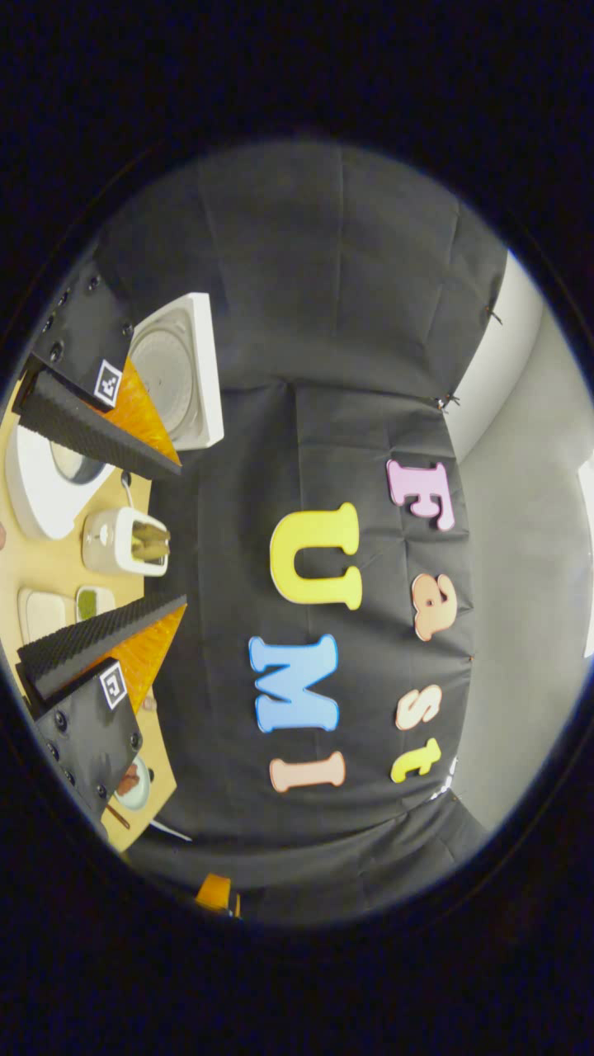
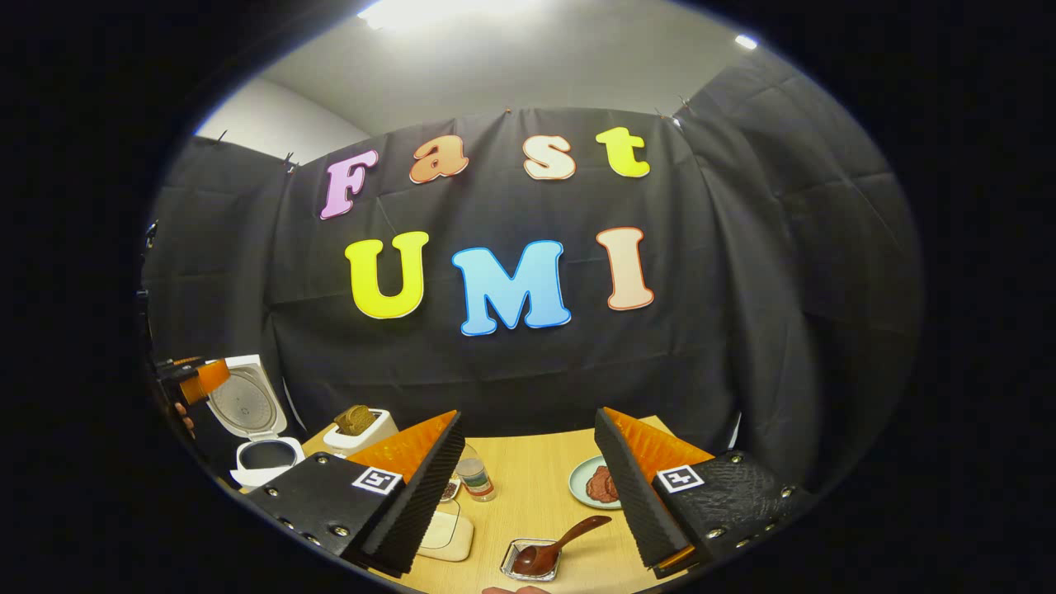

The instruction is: Close the left gripper, press the button to open the rice cooker; take a wooden spoon from the chopstick holder with the right hand, scoop a spoonful of rice and pour it into the rice cooker, then put the wooden spoon back into the chopstick holder.

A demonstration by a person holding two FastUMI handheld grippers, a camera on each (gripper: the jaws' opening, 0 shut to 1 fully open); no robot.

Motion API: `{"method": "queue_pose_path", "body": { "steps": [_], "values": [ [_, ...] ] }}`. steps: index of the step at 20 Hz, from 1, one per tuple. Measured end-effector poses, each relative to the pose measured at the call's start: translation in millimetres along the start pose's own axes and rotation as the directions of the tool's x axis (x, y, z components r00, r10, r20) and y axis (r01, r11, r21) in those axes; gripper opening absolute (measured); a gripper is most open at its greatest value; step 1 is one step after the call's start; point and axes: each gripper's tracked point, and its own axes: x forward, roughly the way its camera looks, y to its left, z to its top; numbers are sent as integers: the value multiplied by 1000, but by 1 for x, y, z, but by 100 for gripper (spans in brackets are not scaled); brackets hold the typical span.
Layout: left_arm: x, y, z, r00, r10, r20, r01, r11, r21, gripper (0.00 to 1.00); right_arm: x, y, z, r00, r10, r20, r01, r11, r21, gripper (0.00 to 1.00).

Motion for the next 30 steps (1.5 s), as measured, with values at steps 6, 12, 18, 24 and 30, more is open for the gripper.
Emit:
{"method": "queue_pose_path", "body": {
  "steps": [6,12,18,24,30],
  "values": [
    [-18,-65,-10,994,-106,-6,106,994,20,96,19,-45,-38,993,-66,-101,70,997,38,96],
    [-15,-85,-24,987,-152,-50,154,987,34,96,46,-59,-110,965,-83,-250,104,992,75,95],
    [-20,-80,-43,986,-136,-94,139,990,27,92,67,-73,-170,919,-99,-381,148,984,103,95],
    [-28,-70,-52,988,-104,-114,107,994,18,92,80,-68,-218,883,-64,-465,154,975,159,92],
    [-38,-50,-54,992,-68,-109,70,998,11,92,92,-55,-240,866,-24,-499,153,963,220,55]
  ]
}}
